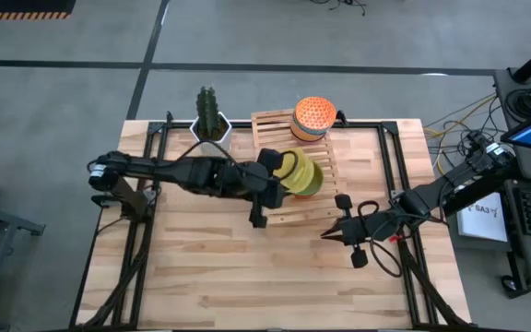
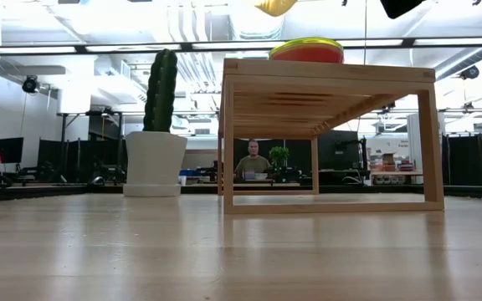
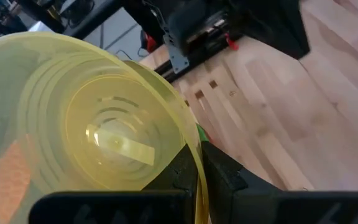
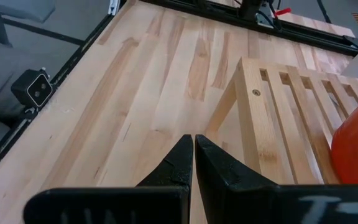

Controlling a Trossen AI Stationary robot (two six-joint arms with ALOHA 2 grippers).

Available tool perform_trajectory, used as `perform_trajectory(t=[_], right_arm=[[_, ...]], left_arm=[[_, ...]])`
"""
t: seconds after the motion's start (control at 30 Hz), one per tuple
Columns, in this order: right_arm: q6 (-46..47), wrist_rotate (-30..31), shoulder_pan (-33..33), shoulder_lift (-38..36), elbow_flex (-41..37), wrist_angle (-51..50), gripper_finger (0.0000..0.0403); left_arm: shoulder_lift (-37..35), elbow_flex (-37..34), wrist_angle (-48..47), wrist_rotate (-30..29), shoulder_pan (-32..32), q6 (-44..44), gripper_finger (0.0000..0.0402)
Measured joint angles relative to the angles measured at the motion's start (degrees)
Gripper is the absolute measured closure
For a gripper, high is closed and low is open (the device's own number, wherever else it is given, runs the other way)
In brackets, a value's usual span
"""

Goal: Place and stack bowls onto a shelf
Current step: Stack the yellow bowl on top of the green bowl on the shelf

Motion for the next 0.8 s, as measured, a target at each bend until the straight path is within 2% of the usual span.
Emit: perform_trajectory(t=[0.27,0.6,0.8], right_arm=[[1.0,0.0,0.0,0.0,0.0,0.3,0.0394],[1.4,0.0,0.0,0.0,0.0,1.1,0.0394],[1.7,0.0,0.0,0.0,0.0,0.9,0.0394]], left_arm=[[0.6,-0.3,2.8,8.0,3.6,-2.5,0.0401],[6.2,0.0,2.9,8.1,4.6,-3.0,0.0401],[7.2,0.1,3.1,8.0,5.2,-3.1,0.0401]])
